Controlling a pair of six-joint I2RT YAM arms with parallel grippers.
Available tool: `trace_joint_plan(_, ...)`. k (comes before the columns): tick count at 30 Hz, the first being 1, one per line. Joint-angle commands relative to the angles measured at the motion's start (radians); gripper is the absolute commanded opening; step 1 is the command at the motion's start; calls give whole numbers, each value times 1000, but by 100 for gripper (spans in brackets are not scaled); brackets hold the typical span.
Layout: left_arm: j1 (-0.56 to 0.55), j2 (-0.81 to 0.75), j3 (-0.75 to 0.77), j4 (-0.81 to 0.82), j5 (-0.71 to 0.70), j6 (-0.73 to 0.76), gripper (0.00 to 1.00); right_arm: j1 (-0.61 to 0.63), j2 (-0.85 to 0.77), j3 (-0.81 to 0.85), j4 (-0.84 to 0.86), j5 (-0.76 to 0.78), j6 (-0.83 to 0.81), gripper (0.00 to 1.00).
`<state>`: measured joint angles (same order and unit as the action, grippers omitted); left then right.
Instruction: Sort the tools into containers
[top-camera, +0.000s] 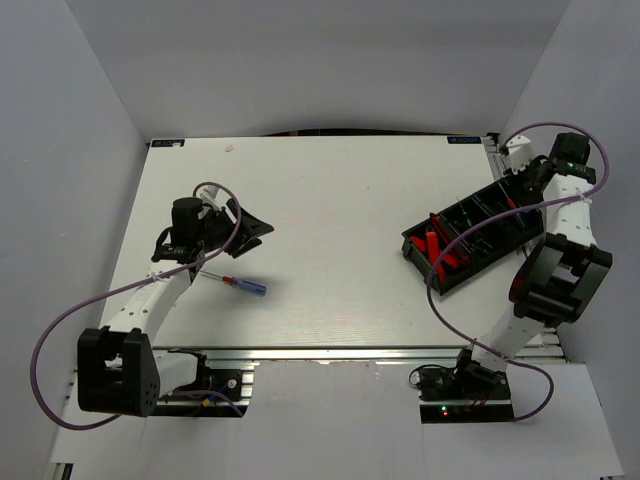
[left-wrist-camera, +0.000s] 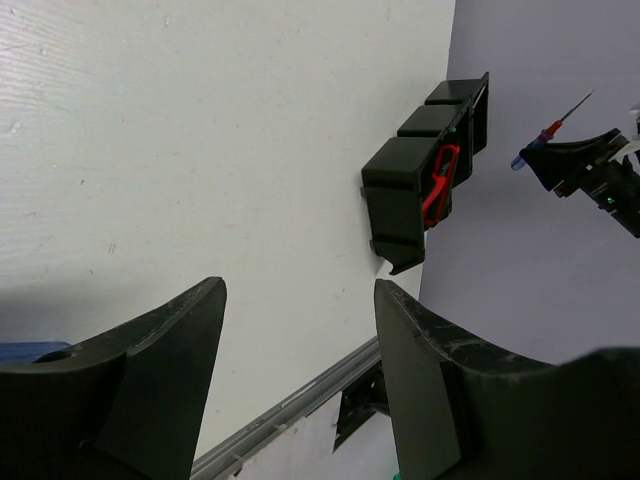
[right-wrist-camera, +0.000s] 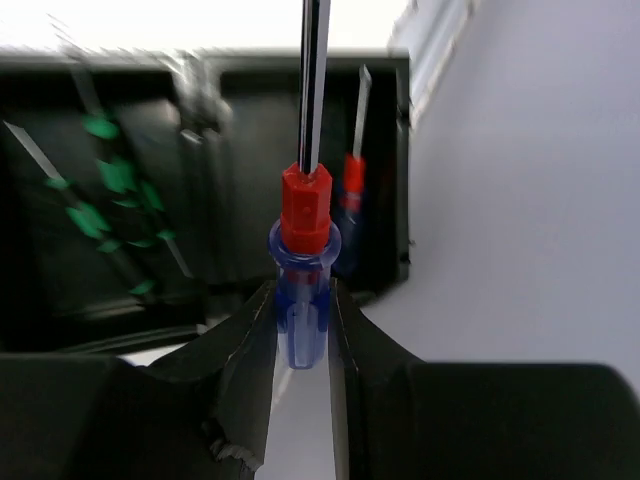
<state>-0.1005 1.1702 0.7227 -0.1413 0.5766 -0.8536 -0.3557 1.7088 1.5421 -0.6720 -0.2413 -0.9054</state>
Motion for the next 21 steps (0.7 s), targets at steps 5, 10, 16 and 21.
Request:
trace_joint_plan(5, 7, 20, 24, 2, 23, 10, 71, -49, 121, 67, 106, 125, -79, 0)
trace_joint_plan(10, 5, 17, 4, 2, 23, -2, 71, -51, 184, 75, 146, 126, -76, 0)
trace_joint_plan(16, 7, 23, 14, -20, 11, 1, 71, -51, 222, 75, 132, 73, -46, 9)
trace_joint_plan(21, 8, 2, 1, -41, -14, 1, 71, -48, 218, 49, 104, 31, -46, 32)
